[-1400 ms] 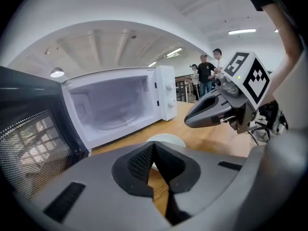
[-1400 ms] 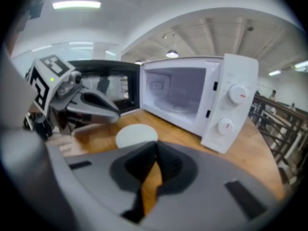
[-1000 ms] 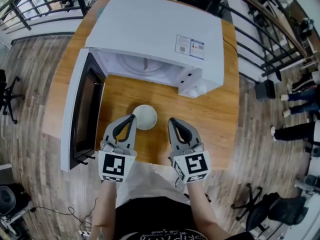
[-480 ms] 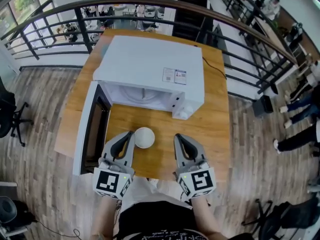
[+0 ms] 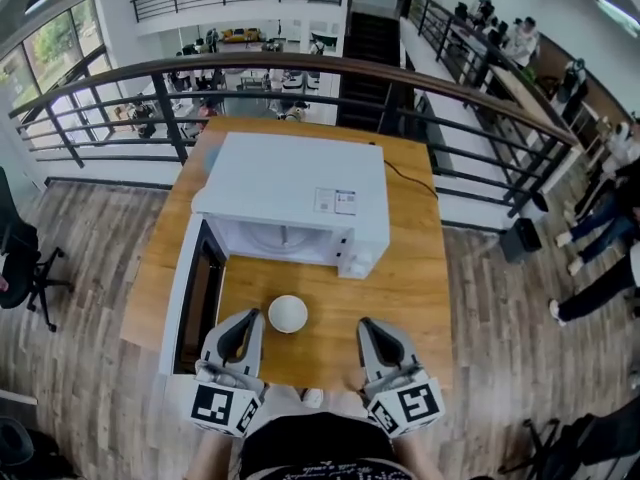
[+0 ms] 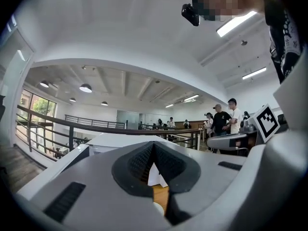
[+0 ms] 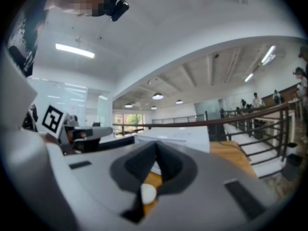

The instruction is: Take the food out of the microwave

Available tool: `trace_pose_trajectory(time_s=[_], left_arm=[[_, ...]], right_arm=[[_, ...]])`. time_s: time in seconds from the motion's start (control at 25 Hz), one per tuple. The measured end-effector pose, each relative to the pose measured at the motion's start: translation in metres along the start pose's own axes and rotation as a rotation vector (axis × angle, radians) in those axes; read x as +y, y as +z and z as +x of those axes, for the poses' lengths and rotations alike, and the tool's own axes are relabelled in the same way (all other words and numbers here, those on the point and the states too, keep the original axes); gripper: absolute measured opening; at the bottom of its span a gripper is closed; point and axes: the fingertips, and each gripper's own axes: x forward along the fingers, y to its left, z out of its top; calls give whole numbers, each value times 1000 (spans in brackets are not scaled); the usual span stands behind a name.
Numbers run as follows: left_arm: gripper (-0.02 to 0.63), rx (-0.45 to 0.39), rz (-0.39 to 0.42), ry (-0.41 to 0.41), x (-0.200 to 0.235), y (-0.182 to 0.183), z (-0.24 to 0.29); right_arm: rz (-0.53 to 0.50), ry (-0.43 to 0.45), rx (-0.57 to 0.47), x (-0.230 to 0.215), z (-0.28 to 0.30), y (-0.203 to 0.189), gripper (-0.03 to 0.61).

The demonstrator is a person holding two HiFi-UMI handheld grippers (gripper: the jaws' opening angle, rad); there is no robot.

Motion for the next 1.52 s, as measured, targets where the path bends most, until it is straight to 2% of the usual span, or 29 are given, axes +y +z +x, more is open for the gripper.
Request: trace_pose_trajectory(time_s=[0.12, 0.28, 0.48, 0.76, 1.0, 1.52], left_arm=[[31, -23, -30, 7, -5, 5, -8], [31, -26, -27, 0, -11, 4, -18], [31, -32, -66, 0, -13, 0, -24], [31, -18, -75, 10, -17, -9, -34], [31, -17, -75, -33, -25, -17, -24], [32, -11, -65, -22, -24, -20, -21]], right_arm=[[7, -3, -20, 0, -10, 8, 32], [-12, -13, -14, -3, -22, 11, 34], [-45, -63, 11, -15, -40, 11, 34], [-22, -141, 26, -35, -60, 6, 34], [-60, -130, 41, -36, -56, 5, 34], [-72, -112, 74, -30, -44, -8, 34]])
